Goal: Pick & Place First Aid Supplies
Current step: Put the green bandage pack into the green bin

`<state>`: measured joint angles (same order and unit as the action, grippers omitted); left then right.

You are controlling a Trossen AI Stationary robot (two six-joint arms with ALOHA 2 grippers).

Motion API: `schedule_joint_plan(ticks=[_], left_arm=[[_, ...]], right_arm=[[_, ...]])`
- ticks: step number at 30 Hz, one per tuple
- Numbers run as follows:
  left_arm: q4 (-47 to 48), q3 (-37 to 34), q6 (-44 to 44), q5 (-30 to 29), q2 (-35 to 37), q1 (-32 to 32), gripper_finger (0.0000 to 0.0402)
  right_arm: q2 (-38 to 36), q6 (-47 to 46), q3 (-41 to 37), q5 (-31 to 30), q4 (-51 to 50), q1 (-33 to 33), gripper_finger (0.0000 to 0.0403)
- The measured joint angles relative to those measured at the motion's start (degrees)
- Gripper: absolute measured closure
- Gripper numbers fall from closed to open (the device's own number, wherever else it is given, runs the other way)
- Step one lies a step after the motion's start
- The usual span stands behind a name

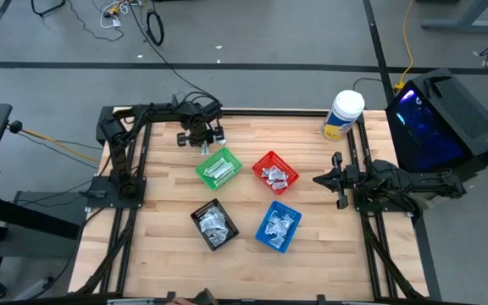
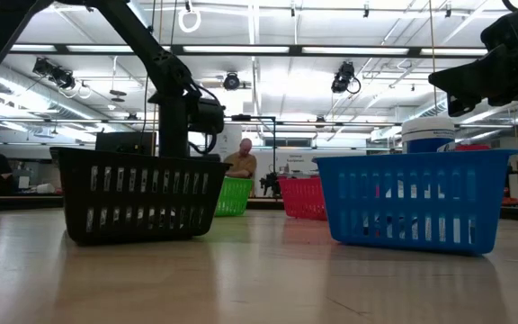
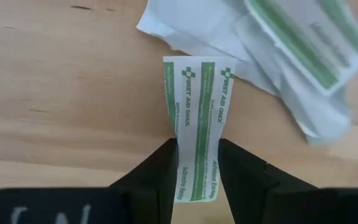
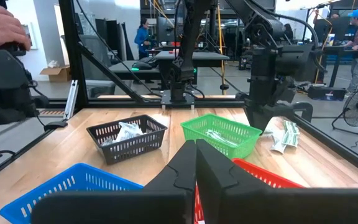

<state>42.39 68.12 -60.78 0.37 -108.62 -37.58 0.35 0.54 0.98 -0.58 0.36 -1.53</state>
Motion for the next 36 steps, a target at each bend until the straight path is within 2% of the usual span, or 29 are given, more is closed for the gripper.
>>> schedule_joint_plan(ticks=[17, 27, 36], left_arm=[[2.04, 0.0, -0.02, -2.26, 11.03, 2.39, 0.028], [1.94, 0.0, 0.06, -2.08, 15.2, 7.74, 0.028], [1.91, 0.02, 0.07, -1.62, 15.78, 13.53, 0.028]], right_arm=[[0.01, -0.02, 0.01, 0.0, 0.0, -0.01, 0.039], [0.01, 0.0, 0.02, 0.0, 0.0, -0.01, 0.039], [-0.01, -0.02, 0.02, 0.0, 0.0, 0.01, 0.039]])
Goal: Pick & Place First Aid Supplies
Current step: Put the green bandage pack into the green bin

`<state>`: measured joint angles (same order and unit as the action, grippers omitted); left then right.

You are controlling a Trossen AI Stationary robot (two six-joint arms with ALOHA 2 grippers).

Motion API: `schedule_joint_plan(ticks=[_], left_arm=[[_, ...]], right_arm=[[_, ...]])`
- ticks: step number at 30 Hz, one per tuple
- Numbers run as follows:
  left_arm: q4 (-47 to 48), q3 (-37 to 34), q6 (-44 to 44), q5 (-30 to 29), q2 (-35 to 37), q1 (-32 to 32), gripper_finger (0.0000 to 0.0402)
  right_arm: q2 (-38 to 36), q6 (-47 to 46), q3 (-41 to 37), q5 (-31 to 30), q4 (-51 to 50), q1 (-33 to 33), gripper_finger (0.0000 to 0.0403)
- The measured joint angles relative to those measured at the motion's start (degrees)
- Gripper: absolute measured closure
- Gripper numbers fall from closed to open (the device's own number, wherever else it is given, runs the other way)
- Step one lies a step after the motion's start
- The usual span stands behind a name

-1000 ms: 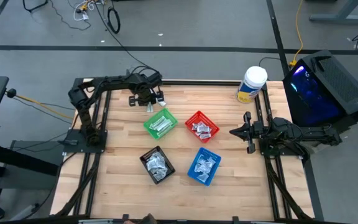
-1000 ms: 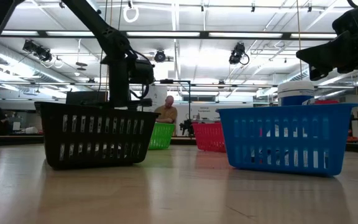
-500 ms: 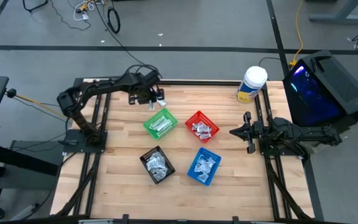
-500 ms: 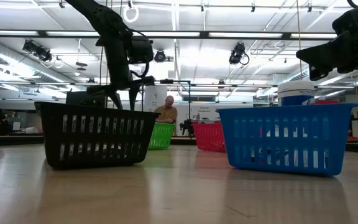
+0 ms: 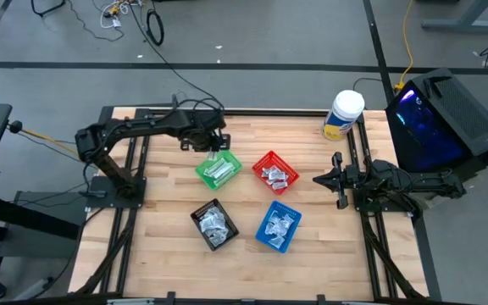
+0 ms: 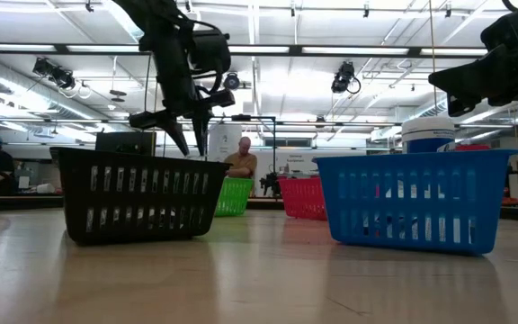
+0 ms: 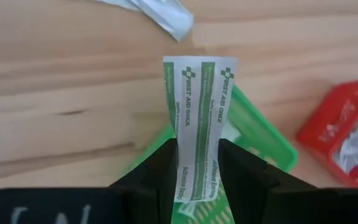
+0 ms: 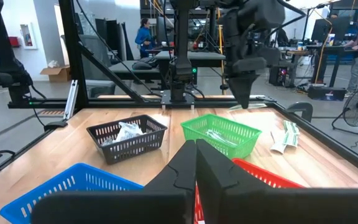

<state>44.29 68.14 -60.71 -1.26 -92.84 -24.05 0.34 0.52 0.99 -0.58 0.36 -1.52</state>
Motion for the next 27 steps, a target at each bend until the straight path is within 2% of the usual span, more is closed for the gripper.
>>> schedule_joint_plan(ticks=[13, 27], left_arm=[[-0.01, 0.0, 0.0, 0.01, 0.0, 7.05, 0.028], [0.0, 0.0, 0.0, 0.0, -0.02, 8.57, 0.028]], right_arm=[[0.0, 0.02, -0.02, 0.0, 0.0, 0.0, 0.039], [0.01, 0.01, -0.01, 0.0, 0.0, -0.01, 0.039]])
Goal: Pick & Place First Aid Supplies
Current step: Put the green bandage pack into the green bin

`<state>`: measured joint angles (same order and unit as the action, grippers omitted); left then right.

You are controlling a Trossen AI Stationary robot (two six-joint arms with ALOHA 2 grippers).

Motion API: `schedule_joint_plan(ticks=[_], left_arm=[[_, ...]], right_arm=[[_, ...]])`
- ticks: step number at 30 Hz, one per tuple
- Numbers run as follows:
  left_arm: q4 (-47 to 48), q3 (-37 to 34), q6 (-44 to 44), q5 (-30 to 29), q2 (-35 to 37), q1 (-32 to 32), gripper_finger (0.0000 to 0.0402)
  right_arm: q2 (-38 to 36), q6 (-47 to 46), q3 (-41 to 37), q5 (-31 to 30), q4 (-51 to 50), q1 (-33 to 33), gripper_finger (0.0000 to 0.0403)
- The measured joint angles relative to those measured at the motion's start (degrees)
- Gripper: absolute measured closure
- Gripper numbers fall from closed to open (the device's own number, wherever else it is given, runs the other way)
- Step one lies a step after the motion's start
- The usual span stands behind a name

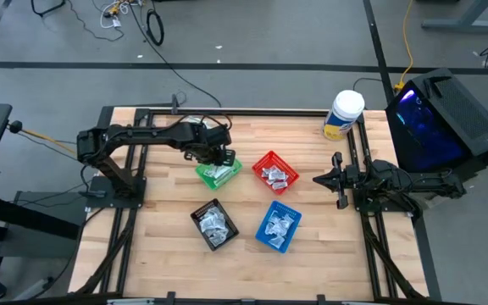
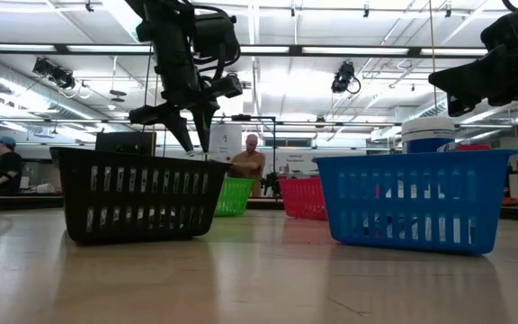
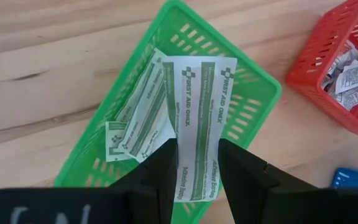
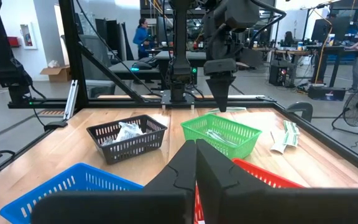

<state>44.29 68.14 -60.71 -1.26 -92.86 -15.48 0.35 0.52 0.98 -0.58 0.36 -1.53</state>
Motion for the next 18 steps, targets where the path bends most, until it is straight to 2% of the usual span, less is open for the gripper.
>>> schedule_joint_plan(ticks=[5, 13, 18], left_arm=[[0.0, 0.0, 6.27, -0.01, 0.0, 0.0, 0.028], [0.0, 0.0, 28.45, 0.0, -0.02, 0.0, 0.028], [0.0, 0.0, 30.19, 0.02, -0.02, 0.0, 0.028]], right_arm=[[0.0, 0.01, 0.0, 0.0, 0.0, -0.01, 0.039], [0.0, 0.01, 0.0, 0.0, 0.0, 0.01, 0.039], [0.0, 0.0, 0.01, 0.01, 0.0, 0.0, 0.039]])
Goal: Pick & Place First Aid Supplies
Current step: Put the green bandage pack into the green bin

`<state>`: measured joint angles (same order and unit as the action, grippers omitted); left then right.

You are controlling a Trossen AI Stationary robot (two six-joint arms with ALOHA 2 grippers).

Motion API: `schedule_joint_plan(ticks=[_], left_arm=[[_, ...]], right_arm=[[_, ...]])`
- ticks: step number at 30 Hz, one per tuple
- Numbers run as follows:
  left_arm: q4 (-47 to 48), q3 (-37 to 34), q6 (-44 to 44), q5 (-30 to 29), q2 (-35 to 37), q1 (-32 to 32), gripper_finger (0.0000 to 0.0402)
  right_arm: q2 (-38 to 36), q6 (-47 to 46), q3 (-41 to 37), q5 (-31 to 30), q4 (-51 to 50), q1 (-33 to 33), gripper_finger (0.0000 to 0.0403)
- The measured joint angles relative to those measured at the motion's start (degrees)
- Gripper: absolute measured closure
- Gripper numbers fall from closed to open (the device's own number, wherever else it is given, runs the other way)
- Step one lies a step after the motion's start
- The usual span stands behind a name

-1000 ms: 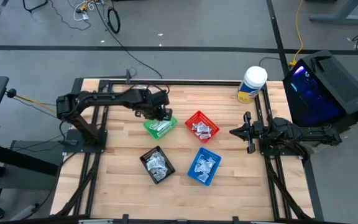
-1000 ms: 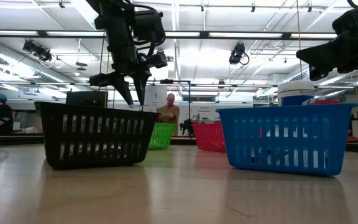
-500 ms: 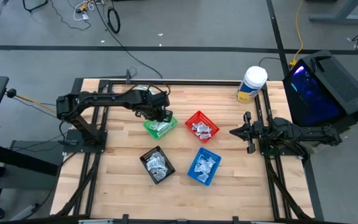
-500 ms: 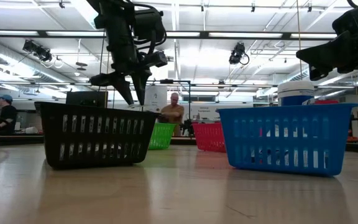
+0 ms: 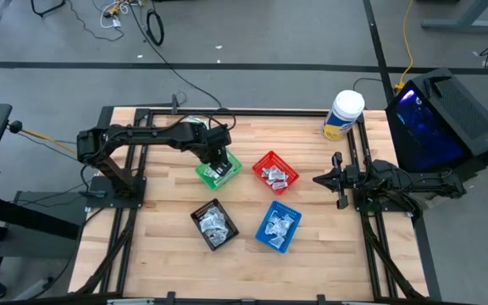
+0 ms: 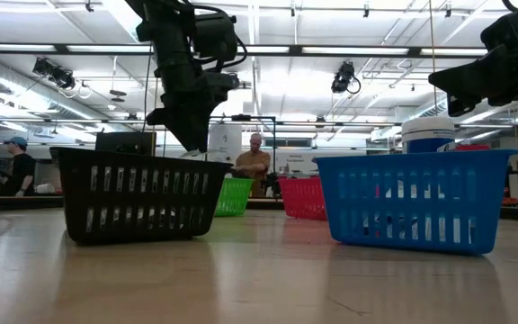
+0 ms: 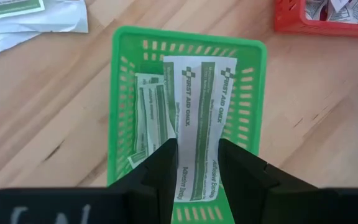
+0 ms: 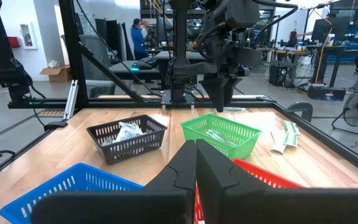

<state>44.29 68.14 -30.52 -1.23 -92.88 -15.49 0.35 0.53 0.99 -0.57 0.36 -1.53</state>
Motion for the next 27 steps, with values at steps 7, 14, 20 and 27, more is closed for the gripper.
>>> schedule_joint_plan(ticks=[7, 14, 20, 27], left_arm=[[0.1, 0.0, 0.18, 0.0, 0.0, -0.02, 0.0277], [0.09, 0.0, 0.43, 0.0, 0.0, -0.04, 0.0221], [0.08, 0.0, 1.22, 0.0, 0.0, -0.04, 0.017], [0.31, 0.23, 1.22, 1.0, 0.0, -0.67, 0.0154]], right_arm=[[0.0, 0.01, 0.0, -0.01, 0.0, 0.0, 0.039], [0.0, 0.0, 0.0, -0.01, 0.0, -0.01, 0.039], [-0.01, -0.01, 0.01, -0.01, 0.0, 0.0, 0.039], [0.01, 0.01, 0.01, -0.01, 0.0, 0.01, 0.039]])
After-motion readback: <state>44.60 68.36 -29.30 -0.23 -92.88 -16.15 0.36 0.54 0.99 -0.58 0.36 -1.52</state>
